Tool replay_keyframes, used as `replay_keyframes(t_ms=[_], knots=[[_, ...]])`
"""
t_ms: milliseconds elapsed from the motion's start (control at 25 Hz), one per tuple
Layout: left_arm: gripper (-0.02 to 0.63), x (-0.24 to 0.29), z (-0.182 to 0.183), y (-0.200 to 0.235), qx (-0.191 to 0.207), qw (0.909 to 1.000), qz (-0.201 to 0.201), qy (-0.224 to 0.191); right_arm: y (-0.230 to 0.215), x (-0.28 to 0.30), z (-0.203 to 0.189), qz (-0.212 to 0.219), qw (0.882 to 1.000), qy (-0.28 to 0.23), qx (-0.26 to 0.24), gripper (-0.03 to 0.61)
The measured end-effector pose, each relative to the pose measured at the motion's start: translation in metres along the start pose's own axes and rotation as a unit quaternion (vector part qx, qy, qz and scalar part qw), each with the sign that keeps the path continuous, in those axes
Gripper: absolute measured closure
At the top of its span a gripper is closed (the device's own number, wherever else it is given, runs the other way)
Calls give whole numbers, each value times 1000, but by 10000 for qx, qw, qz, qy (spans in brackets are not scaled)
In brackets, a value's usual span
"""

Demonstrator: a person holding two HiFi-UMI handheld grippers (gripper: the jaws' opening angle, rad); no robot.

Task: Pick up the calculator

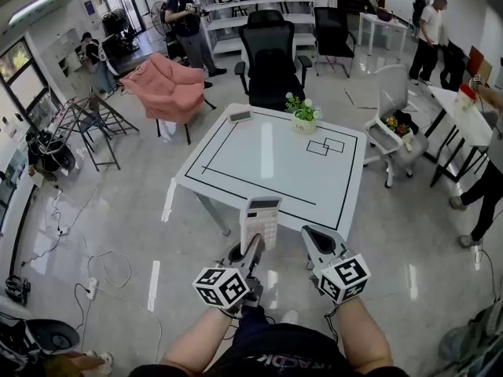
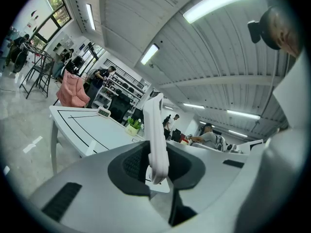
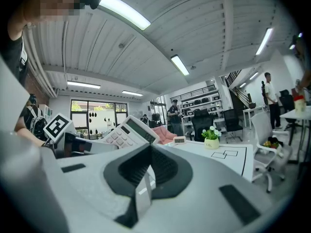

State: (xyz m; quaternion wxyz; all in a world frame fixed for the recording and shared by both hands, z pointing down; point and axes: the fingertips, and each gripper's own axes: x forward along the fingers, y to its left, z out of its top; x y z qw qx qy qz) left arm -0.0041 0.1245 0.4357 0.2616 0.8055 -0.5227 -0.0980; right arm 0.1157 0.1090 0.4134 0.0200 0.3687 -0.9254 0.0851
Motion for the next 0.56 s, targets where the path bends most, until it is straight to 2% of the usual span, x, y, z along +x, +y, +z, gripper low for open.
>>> replay_keyframes(t_ms=[560], knots=[[549,7,-3,-1,-22,10000,-3,9,-8,-2,-1,-12,10000,6,2,577]])
